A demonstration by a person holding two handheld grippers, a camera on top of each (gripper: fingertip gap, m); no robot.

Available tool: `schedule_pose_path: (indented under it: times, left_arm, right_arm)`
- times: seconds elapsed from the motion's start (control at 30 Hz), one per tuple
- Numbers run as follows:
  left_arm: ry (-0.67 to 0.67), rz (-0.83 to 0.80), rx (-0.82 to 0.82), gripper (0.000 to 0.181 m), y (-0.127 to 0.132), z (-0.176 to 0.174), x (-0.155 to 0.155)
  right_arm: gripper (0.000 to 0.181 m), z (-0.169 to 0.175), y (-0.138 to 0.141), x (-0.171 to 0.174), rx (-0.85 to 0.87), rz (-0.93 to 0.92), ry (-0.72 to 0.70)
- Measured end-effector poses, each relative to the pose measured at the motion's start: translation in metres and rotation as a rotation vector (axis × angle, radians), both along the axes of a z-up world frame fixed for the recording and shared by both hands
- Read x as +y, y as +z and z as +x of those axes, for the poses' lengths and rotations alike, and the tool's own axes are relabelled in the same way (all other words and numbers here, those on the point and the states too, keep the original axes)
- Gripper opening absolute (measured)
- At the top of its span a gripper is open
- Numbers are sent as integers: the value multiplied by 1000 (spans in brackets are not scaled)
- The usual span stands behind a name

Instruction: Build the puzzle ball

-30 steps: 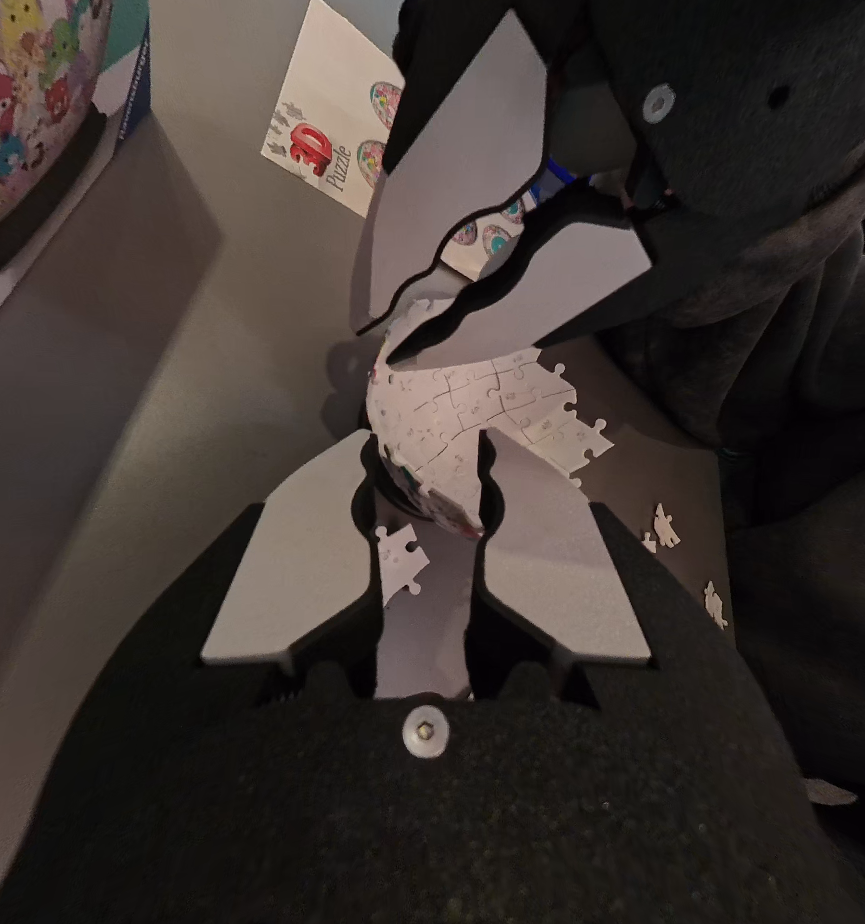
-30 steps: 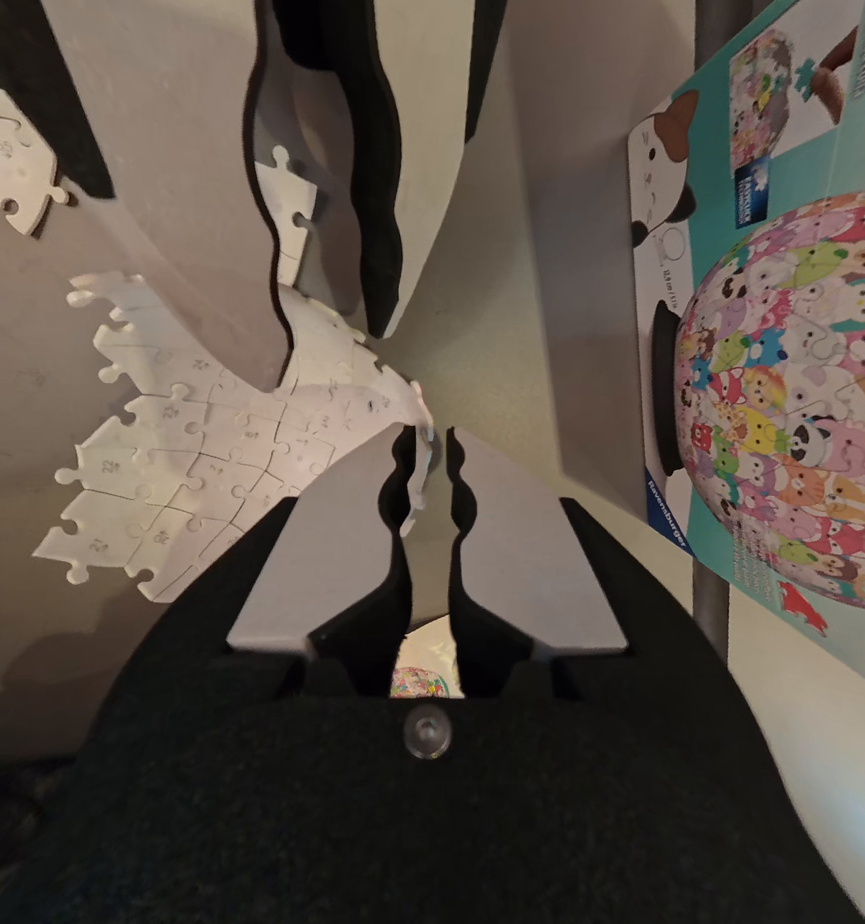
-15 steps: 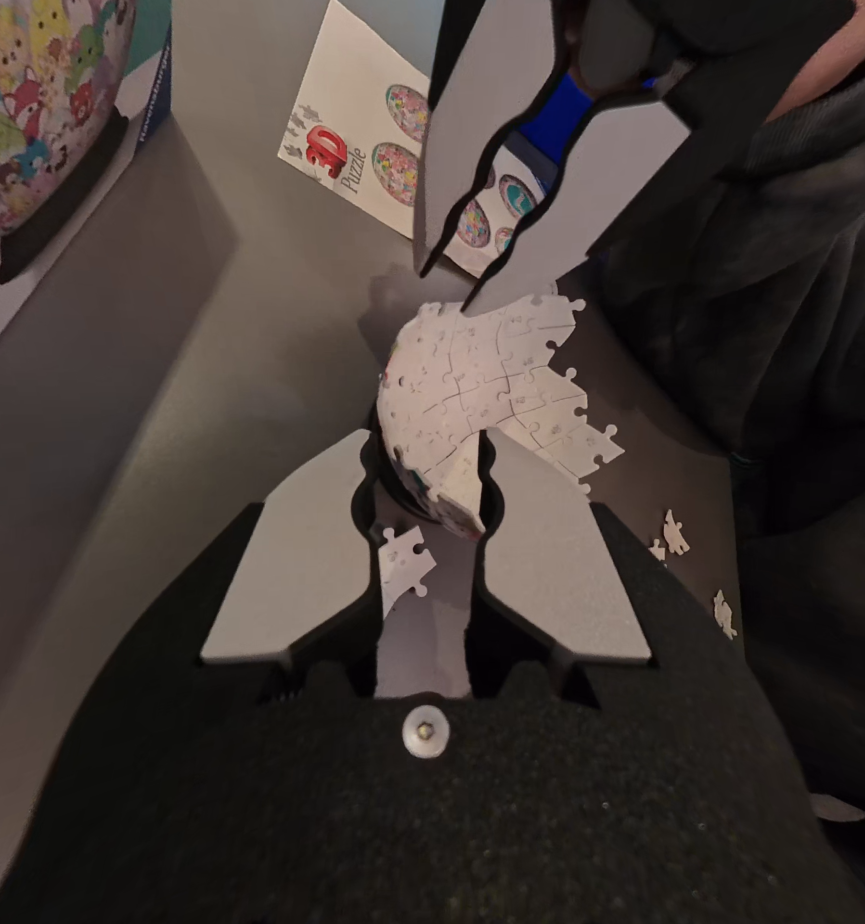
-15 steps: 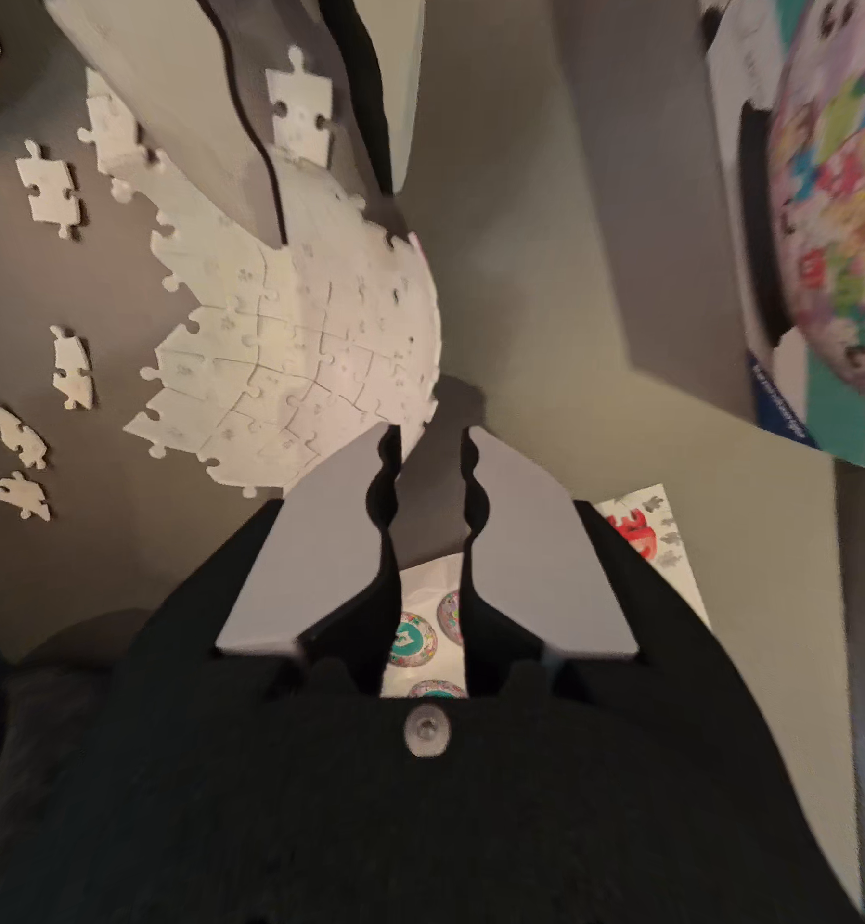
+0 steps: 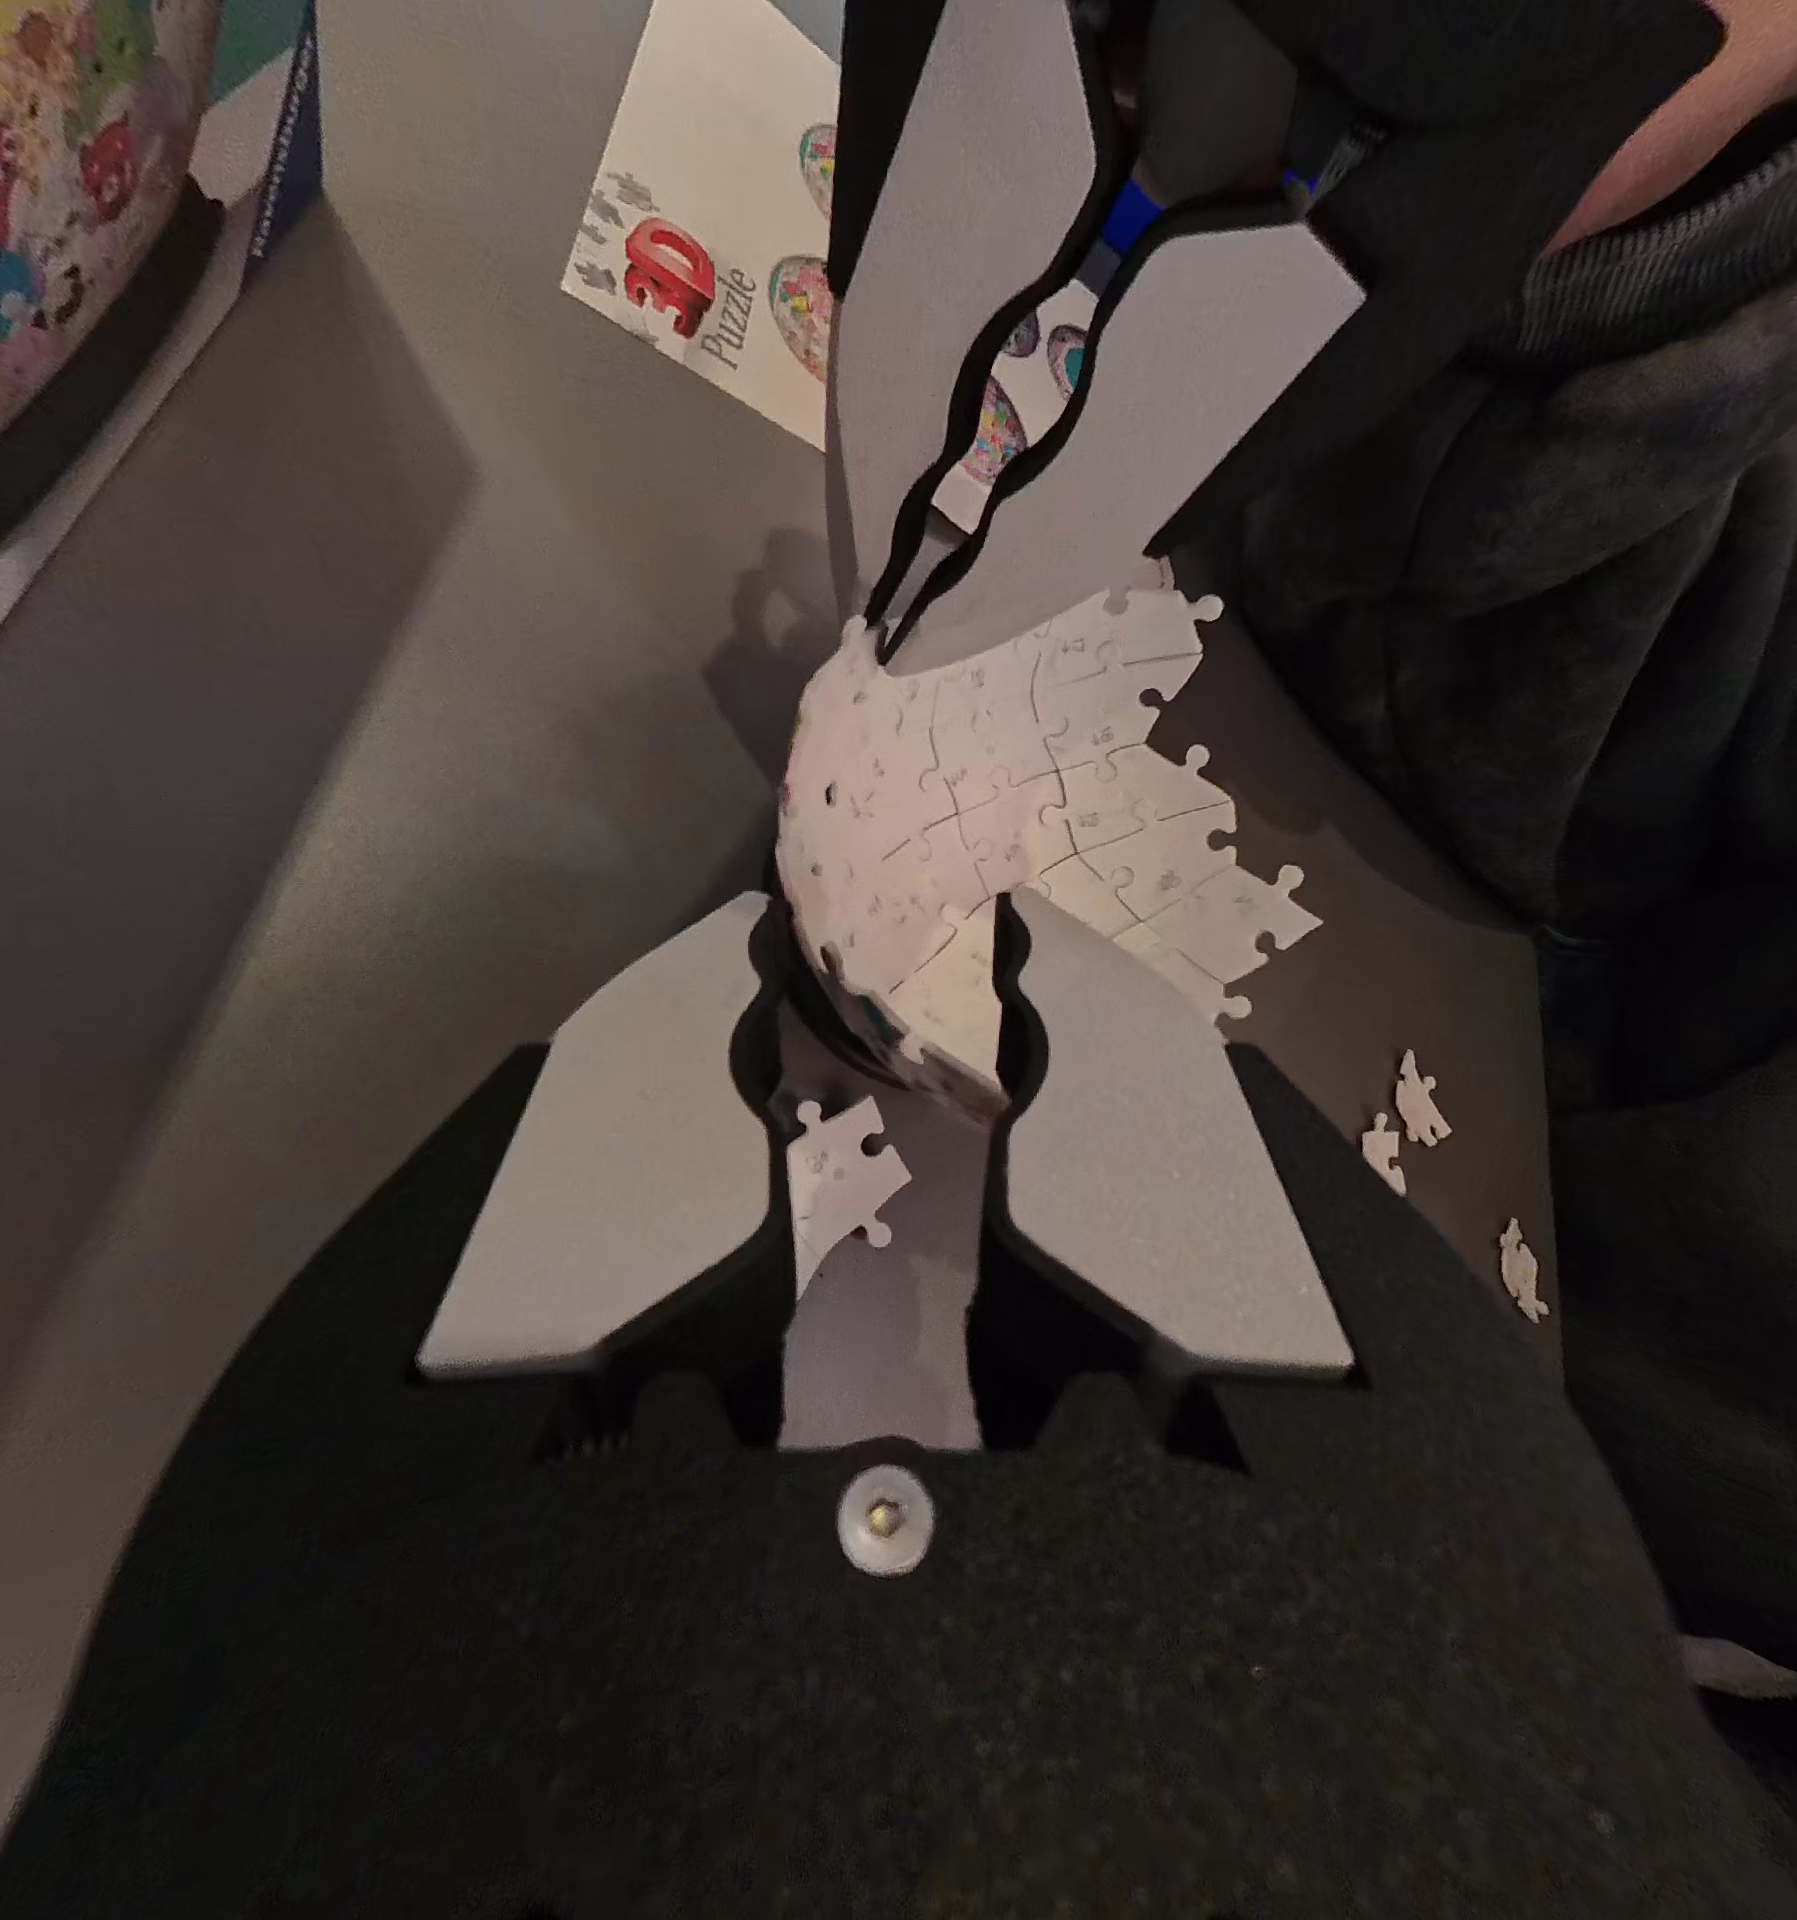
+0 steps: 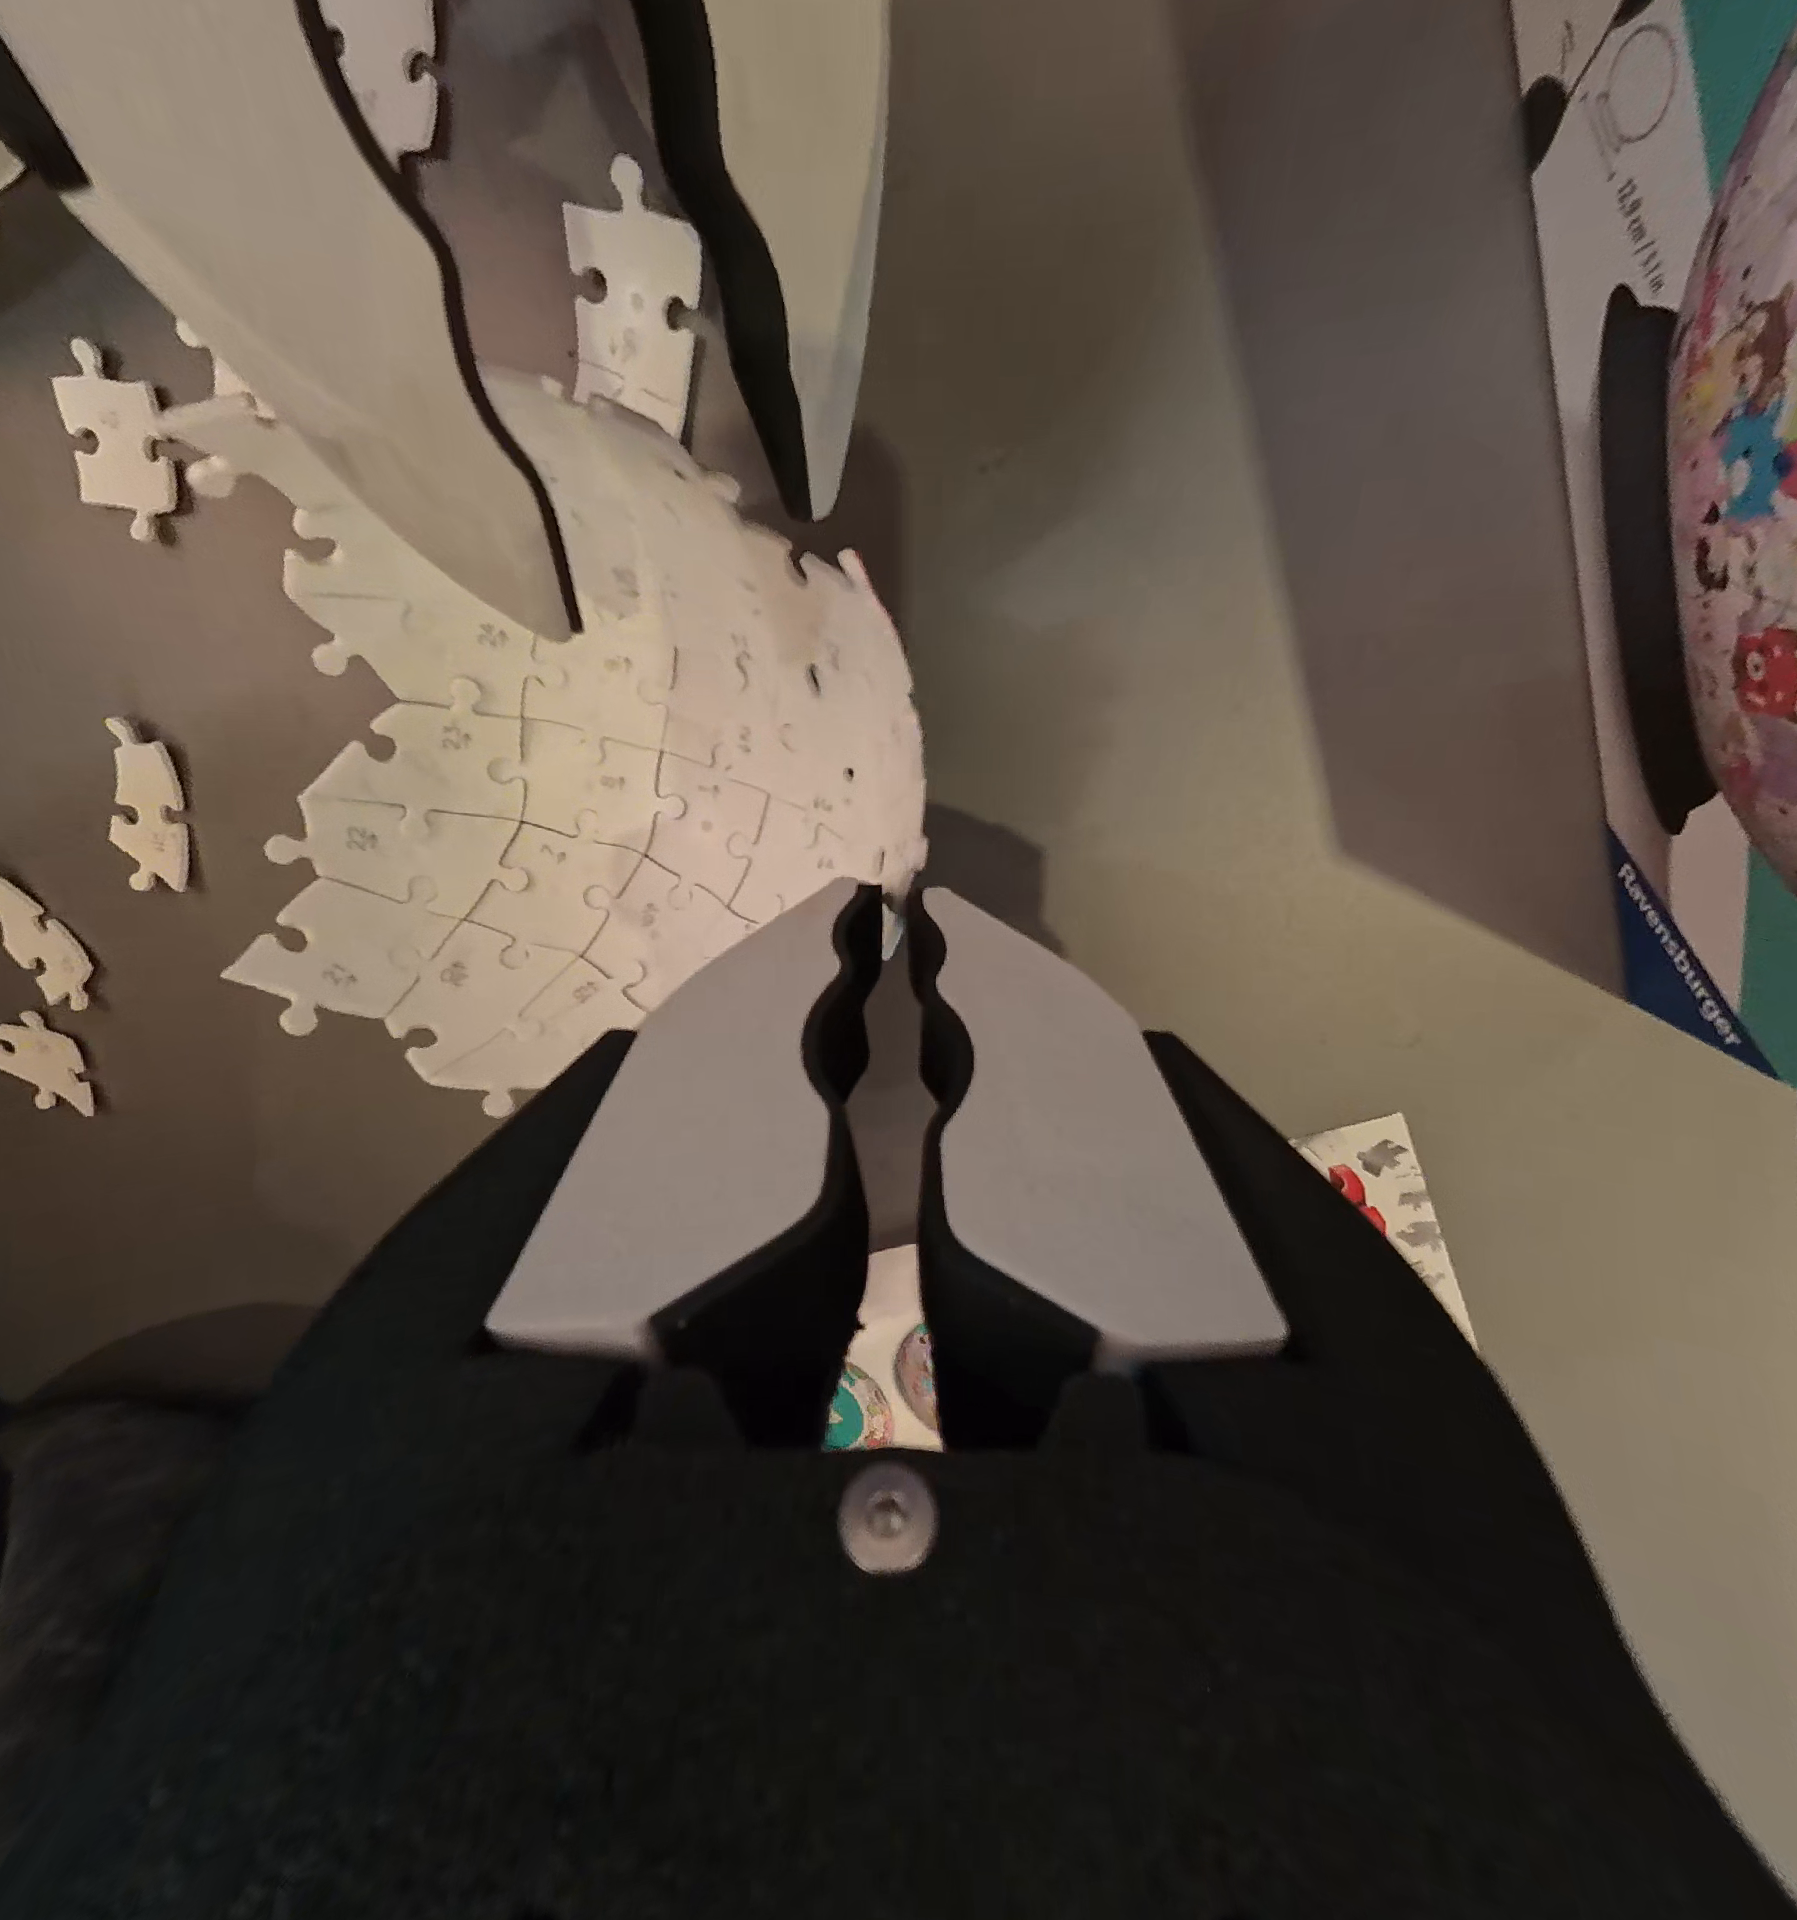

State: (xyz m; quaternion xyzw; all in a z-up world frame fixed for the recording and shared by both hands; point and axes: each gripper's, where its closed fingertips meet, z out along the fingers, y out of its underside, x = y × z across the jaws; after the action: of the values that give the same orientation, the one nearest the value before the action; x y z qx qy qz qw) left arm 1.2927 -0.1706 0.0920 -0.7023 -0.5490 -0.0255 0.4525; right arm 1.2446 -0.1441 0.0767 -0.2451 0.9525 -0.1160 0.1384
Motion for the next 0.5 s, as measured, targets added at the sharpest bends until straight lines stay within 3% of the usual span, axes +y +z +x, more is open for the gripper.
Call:
schedule_pose_path:
  times: [0.33, 0.5]
  left_arm:
    - [-5, -17, 12, 38, 9, -6, -6]
    - [-65, -148, 5, 38, 20, -19, -18]
  right_arm:
    - [5, 2, -2, 2, 40, 8, 29]
    - [6, 1, -4, 2, 53, 14, 23]
